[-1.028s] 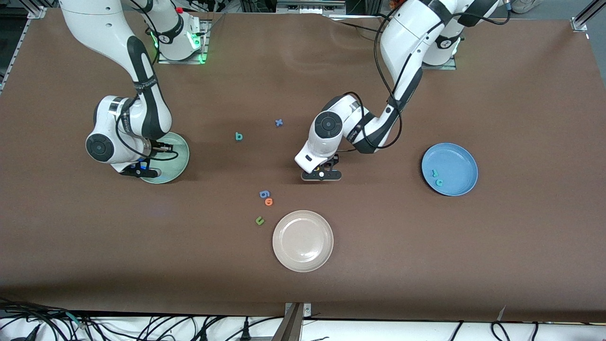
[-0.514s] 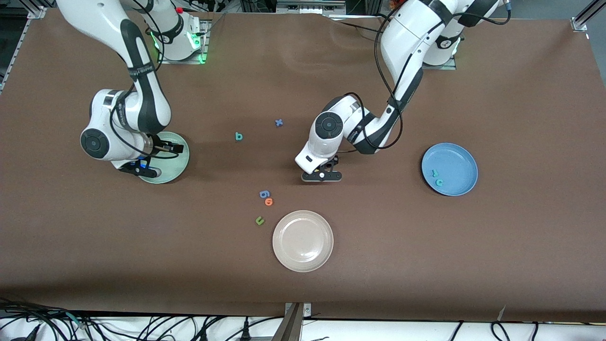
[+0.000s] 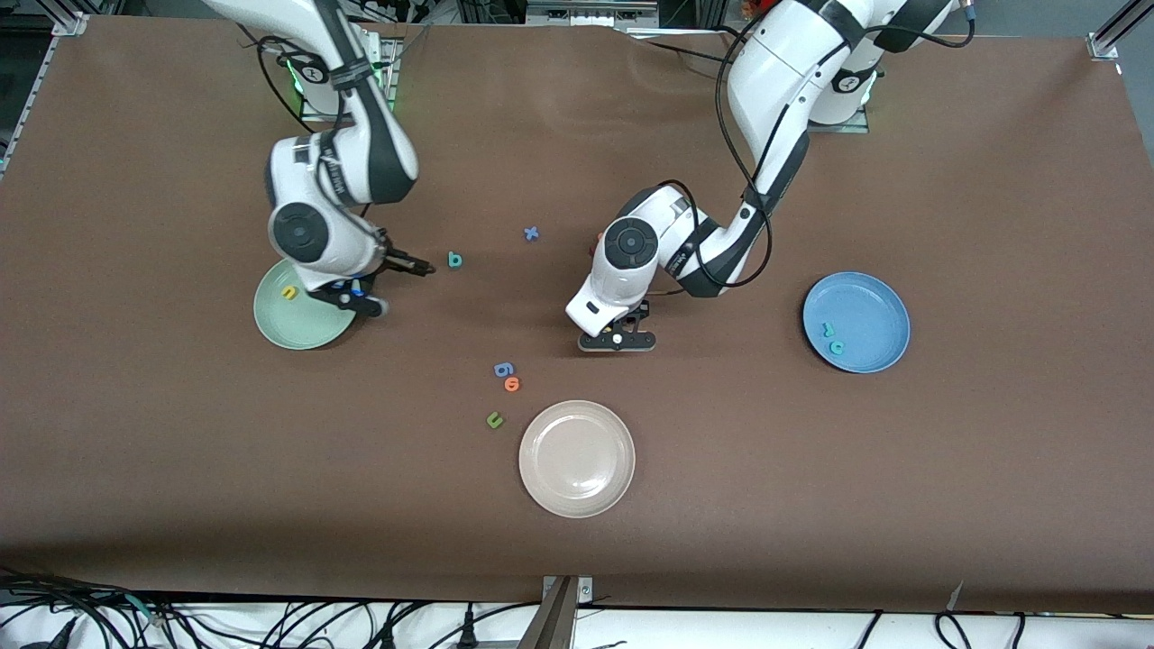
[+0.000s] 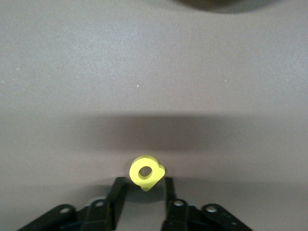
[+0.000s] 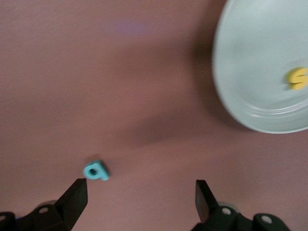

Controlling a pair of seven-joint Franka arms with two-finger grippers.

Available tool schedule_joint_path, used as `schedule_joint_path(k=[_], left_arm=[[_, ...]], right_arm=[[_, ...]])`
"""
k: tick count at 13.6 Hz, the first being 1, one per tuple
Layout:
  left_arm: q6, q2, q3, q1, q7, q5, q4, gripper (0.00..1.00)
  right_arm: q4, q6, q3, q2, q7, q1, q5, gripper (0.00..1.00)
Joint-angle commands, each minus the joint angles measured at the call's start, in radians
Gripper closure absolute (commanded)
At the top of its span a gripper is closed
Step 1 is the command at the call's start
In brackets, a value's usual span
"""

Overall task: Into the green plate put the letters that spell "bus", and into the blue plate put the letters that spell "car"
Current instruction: 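Move the right gripper to teal q while the left gripper lifts a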

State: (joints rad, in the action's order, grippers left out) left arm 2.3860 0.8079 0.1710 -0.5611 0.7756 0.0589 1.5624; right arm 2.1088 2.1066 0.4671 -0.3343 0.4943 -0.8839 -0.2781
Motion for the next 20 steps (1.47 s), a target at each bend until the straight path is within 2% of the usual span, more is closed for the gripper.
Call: schedule_joint_path(k=[1,4,6,9,11,14,17,20], left_arm=[[-0.013,0.025,-0.001,0.0,-0.006,0.026,-0.048,0.27],[-0.013,0.03,-0.002,0.0,-0.002,0.027,-0.053,0.27],[-0.013,0.03,-0.002,0.0,-0.004,0.03,-0.053,0.32],[-0.011,0.031,-0.004,-0.002,-0.006,0.03,-0.053,0.37],[-0.011,0.033,-0.004,-0.002,-0.006,0.032,-0.053,0.39],[-0.011,0.037,-0.007,-0.002,-0.006,0.032,-0.054,0.42],[-0.011,0.037,-0.007,-0.003,-0.007,0.032,-0.053,0.55],[-0.011,0.037,-0.008,-0.002,-0.009,0.033,-0.053,0.62]], right_arm=[[0.02,0.074,-0.05,0.009,-0.019,-0.012,-0.009,0.01],[0.052,0.159,-0.067,0.001,-0.141,-0.01,-0.007,0.01],[0.118,0.252,-0.08,0.003,-0.184,-0.01,-0.01,0.01],[0.177,0.374,-0.126,-0.005,-0.169,-0.01,-0.016,0.02],[0.189,0.395,-0.142,-0.012,-0.168,-0.01,-0.016,0.02],[0.236,0.502,-0.156,-0.031,-0.168,-0.01,-0.016,0.04],[0.238,0.524,-0.173,-0.048,-0.163,-0.01,-0.016,0.04],[0.237,0.526,-0.186,-0.049,-0.12,-0.01,-0.016,0.04]])
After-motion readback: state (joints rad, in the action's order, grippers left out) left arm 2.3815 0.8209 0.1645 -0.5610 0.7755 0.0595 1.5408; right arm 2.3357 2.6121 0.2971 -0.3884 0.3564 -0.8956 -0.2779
